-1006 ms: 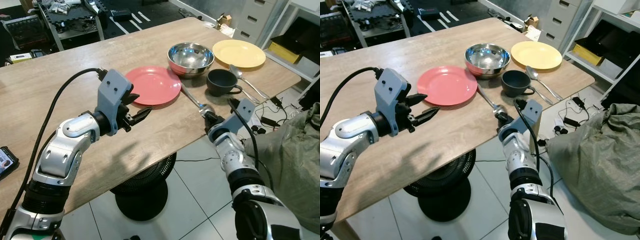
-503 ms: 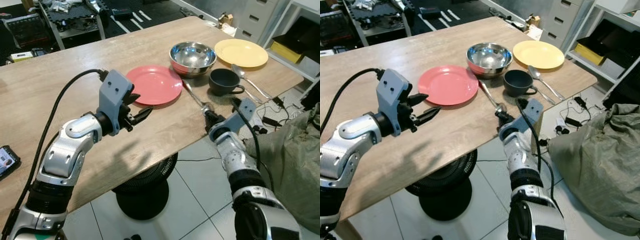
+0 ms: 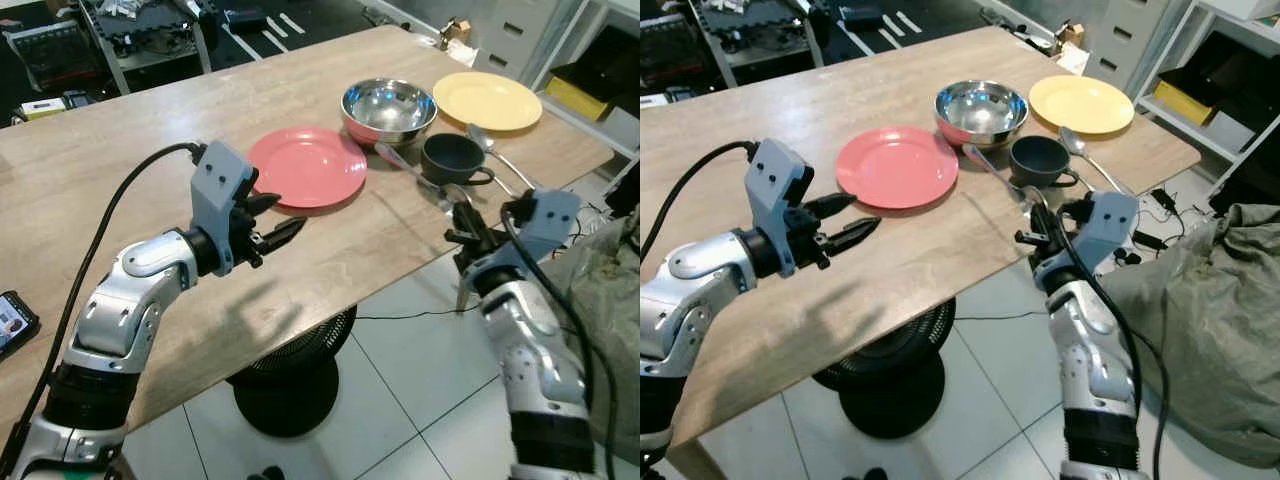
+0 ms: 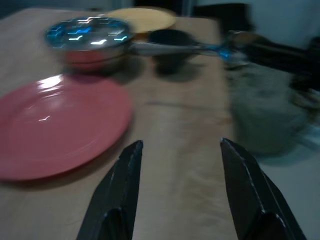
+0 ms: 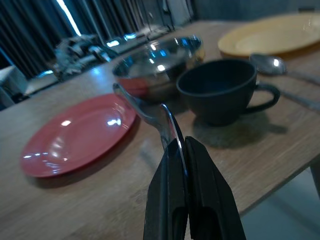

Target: Setting the table

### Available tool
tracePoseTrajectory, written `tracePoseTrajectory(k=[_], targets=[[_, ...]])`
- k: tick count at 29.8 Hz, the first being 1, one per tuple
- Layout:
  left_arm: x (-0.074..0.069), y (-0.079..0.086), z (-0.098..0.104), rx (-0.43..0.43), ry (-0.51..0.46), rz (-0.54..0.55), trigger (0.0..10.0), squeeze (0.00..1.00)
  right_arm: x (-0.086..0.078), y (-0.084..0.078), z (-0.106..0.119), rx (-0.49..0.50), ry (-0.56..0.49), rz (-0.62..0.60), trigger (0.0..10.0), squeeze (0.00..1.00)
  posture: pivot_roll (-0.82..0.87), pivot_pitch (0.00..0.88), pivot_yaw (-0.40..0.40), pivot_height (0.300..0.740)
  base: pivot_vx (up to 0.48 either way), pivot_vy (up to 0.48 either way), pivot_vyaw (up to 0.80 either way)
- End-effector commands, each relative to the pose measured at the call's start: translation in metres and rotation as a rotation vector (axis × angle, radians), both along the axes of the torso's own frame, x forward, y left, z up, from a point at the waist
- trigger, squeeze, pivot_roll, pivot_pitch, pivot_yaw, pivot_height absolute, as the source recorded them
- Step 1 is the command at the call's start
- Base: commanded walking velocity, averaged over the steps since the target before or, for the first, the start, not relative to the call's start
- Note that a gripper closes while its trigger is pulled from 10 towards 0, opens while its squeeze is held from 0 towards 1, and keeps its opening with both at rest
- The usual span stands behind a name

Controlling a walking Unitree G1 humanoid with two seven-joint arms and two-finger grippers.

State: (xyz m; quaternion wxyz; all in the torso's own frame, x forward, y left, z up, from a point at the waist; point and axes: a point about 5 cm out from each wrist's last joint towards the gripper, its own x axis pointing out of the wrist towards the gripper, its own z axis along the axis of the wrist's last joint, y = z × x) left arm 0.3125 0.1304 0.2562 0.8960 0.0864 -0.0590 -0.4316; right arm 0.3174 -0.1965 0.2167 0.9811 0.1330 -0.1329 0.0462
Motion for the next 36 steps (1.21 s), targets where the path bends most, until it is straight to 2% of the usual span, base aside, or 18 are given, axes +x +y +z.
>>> tracePoseTrajectory(k=[1,3,4,7,8,10,13,14,15,21,28,36], targets=[[-0.009,0.001,0.002,0.005,0.005,-0.066,10.0,0.0,-0.01,-0.002,0.004,-0.003,-0.012,0.006,10.0,0.0,-0.02,0.118,0.119,0.74,0.0,0.0,0.0],[-0.011,0.005,0.007,-0.001,-0.016,-0.062,10.0,0.0,-0.024,-0.004,0.011,0.009,-0.044,0.004,10.0,0.0,-0.03,0.11,0.127,0.74,0.0,0.0,0.0],[-0.011,0.005,0.007,-0.001,-0.016,-0.062,10.0,0.0,-0.024,-0.004,0.011,0.009,-0.044,0.004,10.0,0.0,-0.03,0.11,0.127,0.74,0.0,0.0,0.0],[-0.008,0.01,0.016,-0.053,-0.066,0.042,10.0,0.0,-0.038,-0.004,0.023,0.096,-0.1,-0.035,10.0,0.0,-0.05,0.092,0.145,0.74,0.0,0.0,0.0],[-0.008,0.01,0.016,-0.053,-0.066,0.042,10.0,0.0,-0.038,-0.004,0.023,0.096,-0.1,-0.035,10.0,0.0,-0.05,0.092,0.145,0.74,0.0,0.0,0.0],[-0.006,0.01,0.016,-0.069,-0.092,0.101,10.0,0.0,-0.042,-0.001,0.025,0.158,-0.117,-0.082,10.0,0.0,-0.05,0.081,0.152,0.74,0.0,0.0,0.0],[-0.004,0.007,0.015,-0.089,-0.099,0.155,10.0,0.0,-0.043,0.006,0.025,0.181,-0.124,-0.117,10.0,0.0,-0.06,0.064,0.157,0.74,0.0,0.0,0.0],[-0.001,0.007,0.012,-0.093,-0.103,0.205,10.0,0.0,-0.043,0.014,0.025,0.183,-0.126,-0.132,10.0,0.0,-0.06,0.054,0.159,0.74,0.0,0.0,0.0],[0.005,0.008,0.005,-0.1,-0.095,0.301,10.0,0.0,-0.042,0.025,0.025,0.173,-0.134,-0.146,10.0,0.0,-0.07,0.04,0.162,0.74,0.0,0.0,0.0],[0.011,0.01,-0.012,-0.147,-0.045,0.415,10.0,0.0,-0.04,0.04,0.015,0.142,-0.112,-0.137,10.0,0.0,-0.09,0.003,0.152,0.74,0.0,0.0,0.0],[0.011,0.007,-0.022,-0.135,-0.032,0.438,10.0,0.0,-0.04,0.037,0.004,0.155,-0.068,-0.145,10.0,0.0,-0.09,0.0,0.147,0.74,0.0,0.0,0.0],[0.017,0.008,-0.033,-0.124,-0.02,0.523,10.0,0.0,-0.039,0.033,-0.006,0.136,-0.039,-0.178,10.0,0.0,-0.11,0.0,0.144,0.74,0.0,0.0,0.0]])
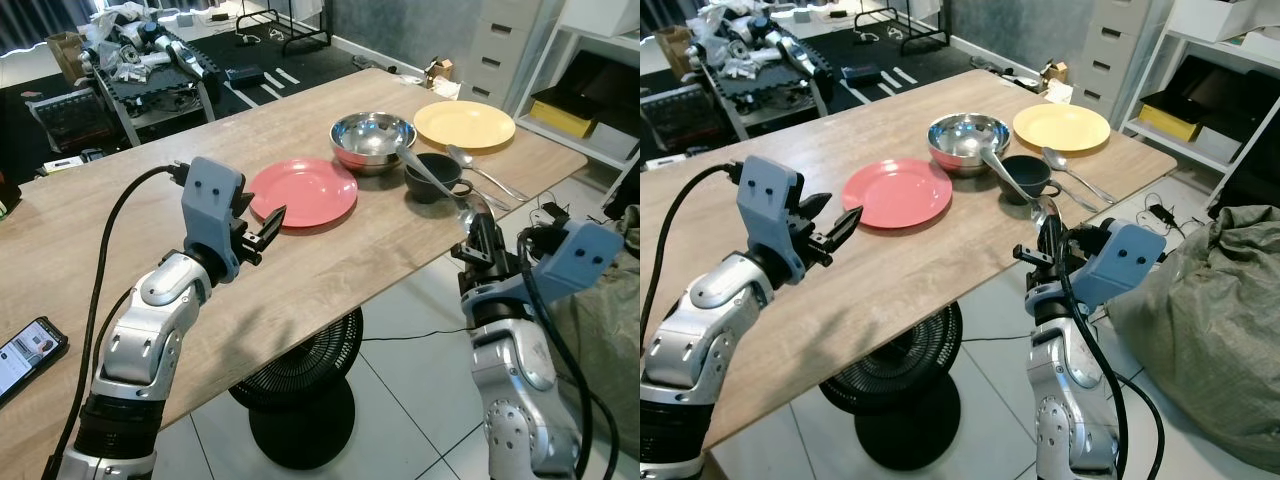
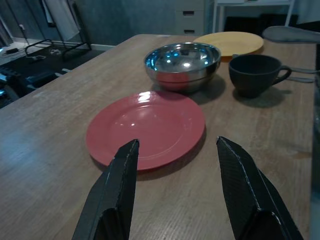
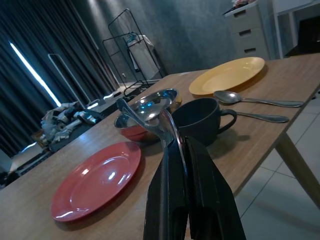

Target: Setting the table

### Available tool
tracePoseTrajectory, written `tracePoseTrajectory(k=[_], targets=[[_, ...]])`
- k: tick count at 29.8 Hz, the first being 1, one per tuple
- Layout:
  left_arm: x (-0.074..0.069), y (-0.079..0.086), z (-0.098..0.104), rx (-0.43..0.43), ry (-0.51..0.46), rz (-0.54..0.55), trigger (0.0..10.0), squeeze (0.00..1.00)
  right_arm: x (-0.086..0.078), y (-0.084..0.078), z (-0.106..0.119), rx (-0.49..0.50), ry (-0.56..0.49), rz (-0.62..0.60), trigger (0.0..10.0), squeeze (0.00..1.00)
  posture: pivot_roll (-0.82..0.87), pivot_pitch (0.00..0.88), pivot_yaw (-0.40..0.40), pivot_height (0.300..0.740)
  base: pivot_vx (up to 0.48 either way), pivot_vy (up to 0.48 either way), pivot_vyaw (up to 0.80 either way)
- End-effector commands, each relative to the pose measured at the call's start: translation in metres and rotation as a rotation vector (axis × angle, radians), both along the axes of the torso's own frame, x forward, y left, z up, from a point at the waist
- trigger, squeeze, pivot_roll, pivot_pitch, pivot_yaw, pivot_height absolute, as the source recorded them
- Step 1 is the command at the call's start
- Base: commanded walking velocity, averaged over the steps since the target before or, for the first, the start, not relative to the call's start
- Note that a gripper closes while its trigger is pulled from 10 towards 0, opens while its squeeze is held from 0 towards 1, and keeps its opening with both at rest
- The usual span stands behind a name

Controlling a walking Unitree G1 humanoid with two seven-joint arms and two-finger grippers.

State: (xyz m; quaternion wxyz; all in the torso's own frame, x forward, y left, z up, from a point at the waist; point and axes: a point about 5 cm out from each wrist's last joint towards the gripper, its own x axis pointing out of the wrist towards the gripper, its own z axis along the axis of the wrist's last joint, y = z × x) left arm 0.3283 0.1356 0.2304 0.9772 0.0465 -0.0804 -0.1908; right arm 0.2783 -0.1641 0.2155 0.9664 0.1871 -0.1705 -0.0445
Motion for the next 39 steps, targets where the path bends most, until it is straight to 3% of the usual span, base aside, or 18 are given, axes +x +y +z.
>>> tracePoseTrajectory(k=[1,27,39], targets=[[0.002,0.003,-0.008,-0.002,0.021,0.034,10.0,0.0,-0.001,0.001,-0.006,-0.007,0.015,-0.004,10.0,0.0,-0.11,0.0,0.141,0.74,0.0,0.0,0.0],[0.011,0.007,-0.011,-0.027,0.025,0.142,10.0,0.0,0.002,-0.001,-0.015,-0.03,0.055,-0.006,10.0,0.0,-0.11,0.006,0.141,0.74,0.0,0.0,0.0],[0.013,0.008,-0.014,-0.021,0.036,0.151,10.0,0.0,0.004,-0.002,-0.018,-0.018,0.067,-0.008,10.0,0.0,-0.1,0.006,0.145,0.74,0.0,0.0,-0.8]])
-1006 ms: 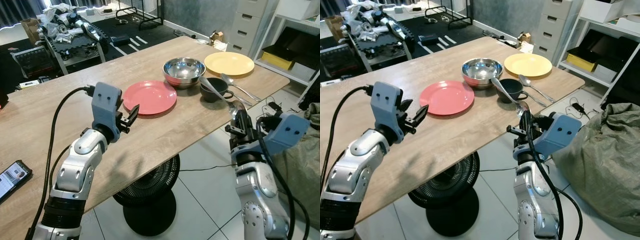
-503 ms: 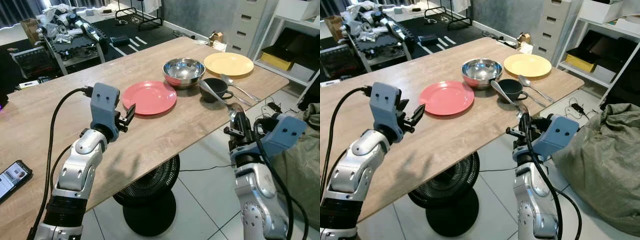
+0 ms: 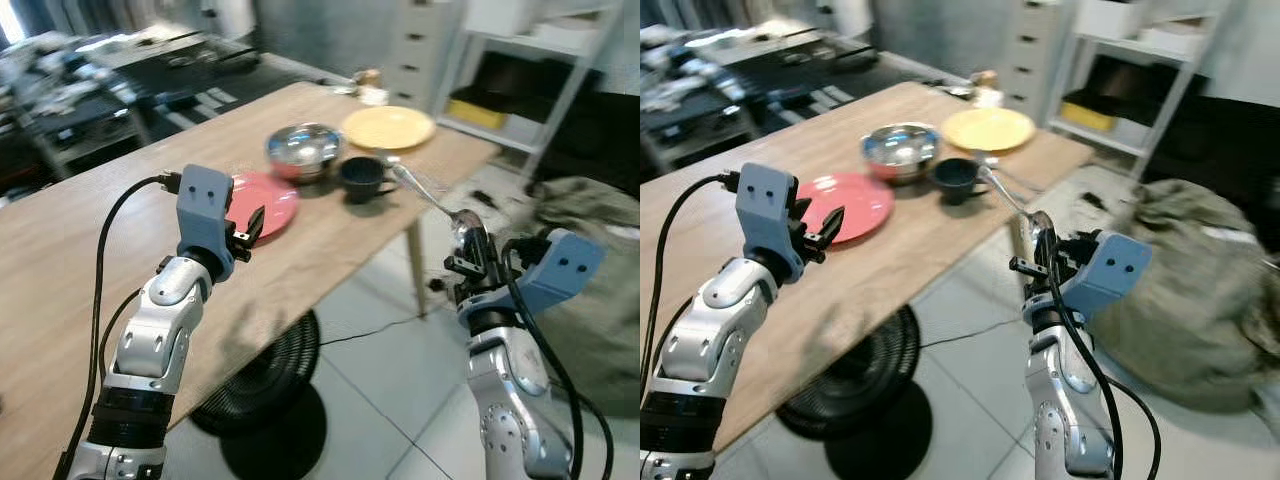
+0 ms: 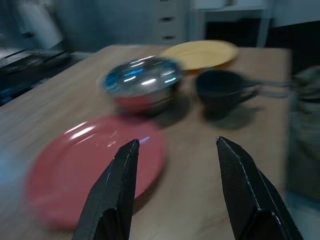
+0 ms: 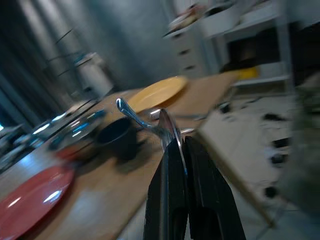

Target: Setting the table

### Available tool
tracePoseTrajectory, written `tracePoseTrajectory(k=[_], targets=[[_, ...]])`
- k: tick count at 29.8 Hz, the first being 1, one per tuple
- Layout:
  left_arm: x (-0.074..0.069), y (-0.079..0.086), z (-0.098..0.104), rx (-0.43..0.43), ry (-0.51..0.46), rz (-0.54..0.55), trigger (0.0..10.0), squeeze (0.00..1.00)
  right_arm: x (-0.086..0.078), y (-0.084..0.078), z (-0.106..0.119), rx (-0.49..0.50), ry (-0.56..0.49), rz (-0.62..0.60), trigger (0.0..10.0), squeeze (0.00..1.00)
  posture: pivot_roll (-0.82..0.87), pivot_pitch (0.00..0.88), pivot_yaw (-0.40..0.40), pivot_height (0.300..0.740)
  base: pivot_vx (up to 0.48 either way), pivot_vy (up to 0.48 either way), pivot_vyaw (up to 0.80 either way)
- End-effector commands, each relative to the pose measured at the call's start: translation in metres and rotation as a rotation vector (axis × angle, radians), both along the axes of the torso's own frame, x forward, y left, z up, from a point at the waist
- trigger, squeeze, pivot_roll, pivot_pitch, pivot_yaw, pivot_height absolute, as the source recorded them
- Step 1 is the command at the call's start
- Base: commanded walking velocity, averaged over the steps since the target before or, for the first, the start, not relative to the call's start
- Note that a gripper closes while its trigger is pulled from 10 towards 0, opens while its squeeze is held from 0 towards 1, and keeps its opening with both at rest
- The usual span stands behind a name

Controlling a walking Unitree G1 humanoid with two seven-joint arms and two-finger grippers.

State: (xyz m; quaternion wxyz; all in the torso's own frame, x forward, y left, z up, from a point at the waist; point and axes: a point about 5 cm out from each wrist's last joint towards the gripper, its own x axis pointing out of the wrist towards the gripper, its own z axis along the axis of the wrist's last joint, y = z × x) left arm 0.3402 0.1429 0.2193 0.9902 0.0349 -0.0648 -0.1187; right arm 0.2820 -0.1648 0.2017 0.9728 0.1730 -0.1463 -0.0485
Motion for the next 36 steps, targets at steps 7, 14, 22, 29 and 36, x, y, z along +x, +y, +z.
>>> tracePoseTrajectory(k=[7,14,22,29,36], targets=[[0.0027,0.0011,-0.0035,0.012,0.009,0.006,10.0,0.0,0.0001,-0.001,-0.0048,0.009,0.018,-0.008,10.0,0.0,-0.1,0.007,0.147,0.74,0.0,0.0,-0.8],[0.0033,0.0014,-0.004,0.013,0.012,0.003,10.0,0.0,-0.0002,-0.0009,-0.0057,0.009,0.022,-0.01,10.0,0.0,-0.1,0.007,0.149,0.74,0.0,0.0,-0.8],[0.003,0.0017,-0.0045,0.014,0.012,0.002,10.0,0.0,-0.0002,-0.0007,-0.0063,0.007,0.023,-0.007,10.0,0.0,-0.1,0.004,0.149,0.74,0.0,0.0,-0.8],[0.0031,0.0018,-0.0043,0.016,0.008,-0.002,10.0,0.0,-0.0005,0.0,-0.0067,0.005,0.024,-0.007,10.0,0.0,-0.11,0.003,0.152,0.74,0.0,0.0,-0.8],[0.0041,0.0018,-0.0042,0.018,0.003,-0.001,10.0,0.0,-0.0009,-0.0001,-0.0075,0.003,0.027,-0.008,10.0,0.0,-0.11,0.002,0.153,0.74,0.0,0.0,-0.8]])
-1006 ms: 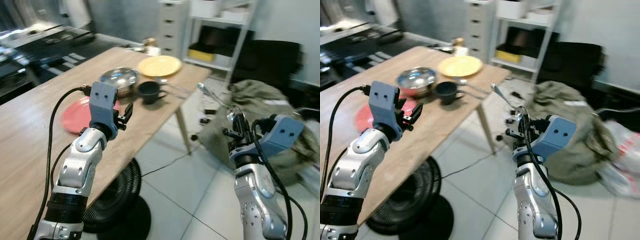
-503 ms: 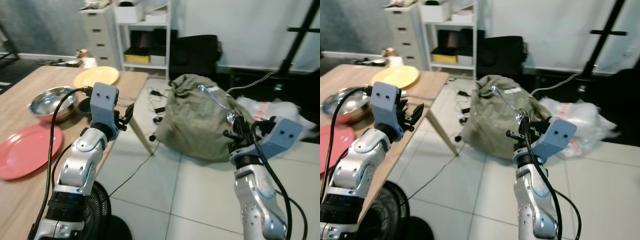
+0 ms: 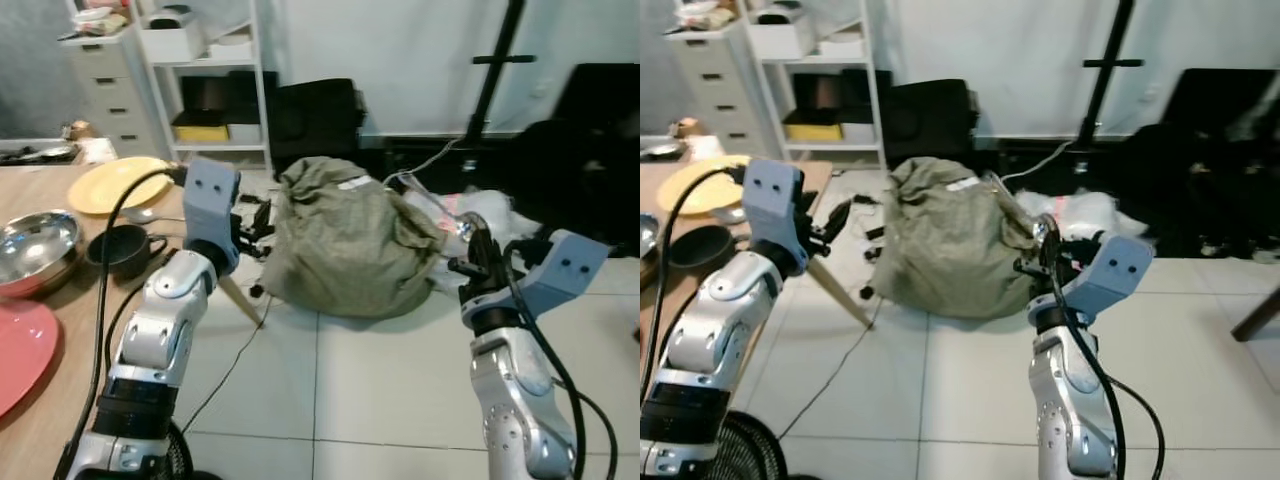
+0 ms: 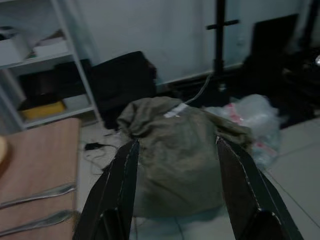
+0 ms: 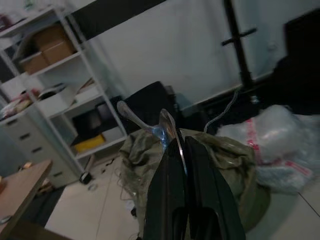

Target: Setting the table

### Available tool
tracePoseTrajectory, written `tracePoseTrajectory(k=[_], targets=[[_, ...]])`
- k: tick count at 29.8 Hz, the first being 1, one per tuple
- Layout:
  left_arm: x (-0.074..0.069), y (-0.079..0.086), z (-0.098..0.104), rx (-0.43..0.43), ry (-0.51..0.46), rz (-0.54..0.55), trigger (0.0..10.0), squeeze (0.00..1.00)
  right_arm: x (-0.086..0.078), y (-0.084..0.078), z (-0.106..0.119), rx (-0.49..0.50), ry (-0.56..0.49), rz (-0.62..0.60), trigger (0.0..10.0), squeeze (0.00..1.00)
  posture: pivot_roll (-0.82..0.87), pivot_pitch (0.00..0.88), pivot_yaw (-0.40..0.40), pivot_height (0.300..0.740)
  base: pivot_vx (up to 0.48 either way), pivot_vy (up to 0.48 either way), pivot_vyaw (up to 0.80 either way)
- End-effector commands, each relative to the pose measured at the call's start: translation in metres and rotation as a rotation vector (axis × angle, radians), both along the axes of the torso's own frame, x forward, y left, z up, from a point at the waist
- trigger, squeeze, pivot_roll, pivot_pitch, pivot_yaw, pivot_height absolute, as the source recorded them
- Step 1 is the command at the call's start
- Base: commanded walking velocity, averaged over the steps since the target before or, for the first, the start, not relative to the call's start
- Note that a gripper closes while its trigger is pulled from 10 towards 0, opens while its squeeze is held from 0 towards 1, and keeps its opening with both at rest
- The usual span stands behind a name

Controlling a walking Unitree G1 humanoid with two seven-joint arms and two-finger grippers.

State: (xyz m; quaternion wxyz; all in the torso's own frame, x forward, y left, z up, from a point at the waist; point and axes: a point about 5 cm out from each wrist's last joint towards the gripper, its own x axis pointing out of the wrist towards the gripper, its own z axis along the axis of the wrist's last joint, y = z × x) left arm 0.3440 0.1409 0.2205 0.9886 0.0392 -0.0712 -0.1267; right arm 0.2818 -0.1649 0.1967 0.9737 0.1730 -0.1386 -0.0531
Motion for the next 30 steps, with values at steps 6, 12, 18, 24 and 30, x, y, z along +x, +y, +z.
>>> tracePoseTrajectory(k=[6,12,18,24,30], targets=[[0.0,0.004,-0.005,0.01,0.014,0.014,10.0,0.0,-0.001,0.0,-0.003,0.001,0.01,-0.002,10.0,0.0,-0.11,0.002,0.153,0.74,0.0,0.0,-0.8],[0.001,0.004,-0.006,0.01,0.013,0.014,10.0,0.0,-0.001,0.0,-0.003,-0.001,0.012,-0.003,10.0,0.0,-0.11,0.005,0.155,0.74,0.0,0.0,-0.8],[0.001,0.004,-0.006,0.009,0.013,0.013,10.0,0.0,-0.002,0.0,-0.003,-0.001,0.014,-0.006,10.0,0.0,-0.11,0.008,0.157,0.74,0.0,0.0,-0.8],[-0.001,0.01,-0.006,-0.011,0.003,0.06,10.0,0.0,0.003,0.002,-0.005,-0.014,0.028,0.034,10.0,0.0,-0.09,0.015,0.1,0.74,0.0,0.0,-0.8],[-0.01,0.02,-0.01,-0.039,-0.004,0.138,10.0,0.0,0.014,0.007,-0.001,-0.043,0.036,0.114,10.0,0.0,-0.05,0.024,0.009,0.74,0.0,0.0,-0.8]])
